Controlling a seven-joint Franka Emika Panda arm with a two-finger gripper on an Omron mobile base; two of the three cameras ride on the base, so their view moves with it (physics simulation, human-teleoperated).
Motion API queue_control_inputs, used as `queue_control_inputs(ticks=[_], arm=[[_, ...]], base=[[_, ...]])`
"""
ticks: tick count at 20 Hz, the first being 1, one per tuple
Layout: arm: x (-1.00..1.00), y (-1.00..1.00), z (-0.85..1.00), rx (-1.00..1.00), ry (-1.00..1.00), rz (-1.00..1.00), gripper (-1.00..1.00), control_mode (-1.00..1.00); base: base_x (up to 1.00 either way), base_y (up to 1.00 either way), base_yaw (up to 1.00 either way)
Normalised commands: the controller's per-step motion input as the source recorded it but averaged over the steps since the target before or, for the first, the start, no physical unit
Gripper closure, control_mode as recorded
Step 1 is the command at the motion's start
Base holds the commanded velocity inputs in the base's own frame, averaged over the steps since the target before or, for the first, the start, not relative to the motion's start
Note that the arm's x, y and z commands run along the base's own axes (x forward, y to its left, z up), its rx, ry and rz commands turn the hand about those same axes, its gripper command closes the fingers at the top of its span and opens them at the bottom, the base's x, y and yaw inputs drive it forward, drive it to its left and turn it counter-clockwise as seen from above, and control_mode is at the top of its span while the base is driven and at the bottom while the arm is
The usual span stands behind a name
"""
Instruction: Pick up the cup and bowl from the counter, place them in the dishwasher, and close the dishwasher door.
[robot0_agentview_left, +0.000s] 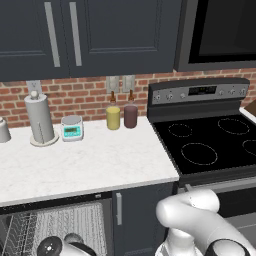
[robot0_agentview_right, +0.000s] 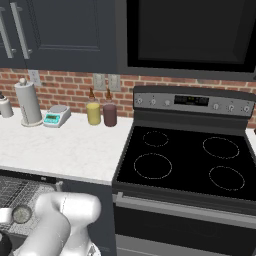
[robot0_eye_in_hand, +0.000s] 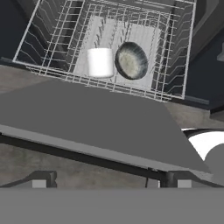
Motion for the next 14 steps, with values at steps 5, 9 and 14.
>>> queue_control_inputs(ticks=[5,9,14], arm=[[-0.13,0.0,0.46,-0.12,0.05,0.12,-1.0,-1.0],[0.0,0.0,0.14,-0.27,0.11,0.18,-1.0,-1.0],[-0.04,0.08,-0.3,-0.36,0.22,0.21,-1.0,-1.0]], base=[[0.0,0.0,0.0],[0.0,0.0,0.0],[0.0,0.0,0.0]])
